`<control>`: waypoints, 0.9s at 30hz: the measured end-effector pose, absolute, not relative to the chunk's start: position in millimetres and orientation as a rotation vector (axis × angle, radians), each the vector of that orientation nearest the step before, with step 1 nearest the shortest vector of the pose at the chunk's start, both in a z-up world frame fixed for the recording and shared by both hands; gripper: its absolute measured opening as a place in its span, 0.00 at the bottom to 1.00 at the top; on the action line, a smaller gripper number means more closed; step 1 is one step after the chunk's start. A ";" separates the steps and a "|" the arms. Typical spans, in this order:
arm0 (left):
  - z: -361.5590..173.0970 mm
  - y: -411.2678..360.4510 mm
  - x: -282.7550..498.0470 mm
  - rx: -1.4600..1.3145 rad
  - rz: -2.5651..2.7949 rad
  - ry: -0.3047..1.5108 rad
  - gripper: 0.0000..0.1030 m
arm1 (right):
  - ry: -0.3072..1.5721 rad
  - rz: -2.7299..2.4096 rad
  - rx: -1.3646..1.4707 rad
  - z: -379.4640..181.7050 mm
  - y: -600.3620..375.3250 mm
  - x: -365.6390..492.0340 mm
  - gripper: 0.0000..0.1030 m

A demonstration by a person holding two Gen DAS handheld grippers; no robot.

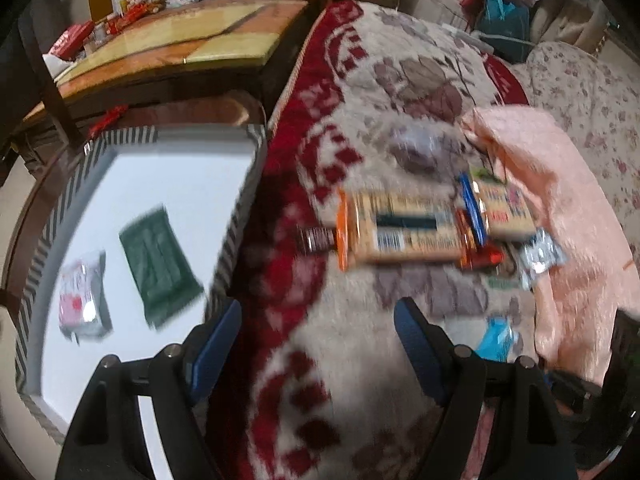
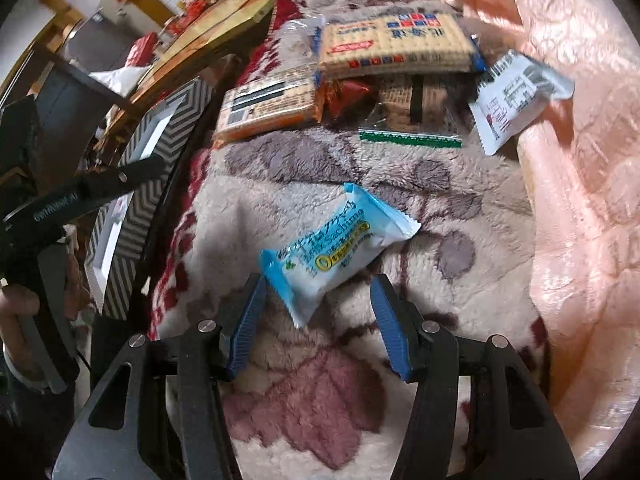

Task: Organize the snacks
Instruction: 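Move both open grippers from the tray back over the snack pile, then grasp the blue Milk Sachima packet with right gripper while left grasps tan cracker pack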

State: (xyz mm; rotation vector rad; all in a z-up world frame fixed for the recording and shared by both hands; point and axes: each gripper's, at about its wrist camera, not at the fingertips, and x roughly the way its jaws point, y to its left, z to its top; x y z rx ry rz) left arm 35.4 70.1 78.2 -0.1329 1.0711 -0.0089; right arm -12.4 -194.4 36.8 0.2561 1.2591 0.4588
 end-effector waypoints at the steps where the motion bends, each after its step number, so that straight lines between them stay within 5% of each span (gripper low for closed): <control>1: 80.9 69.5 43.9 -0.129 -0.015 1.059 0.78 | 1.264 0.441 0.255 35.7 -193.7 -10.6 0.53; 27: 38.6 -29.1 124.9 0.575 -0.661 1.134 0.78 | 1.278 0.443 0.170 27.0 -182.3 15.8 0.58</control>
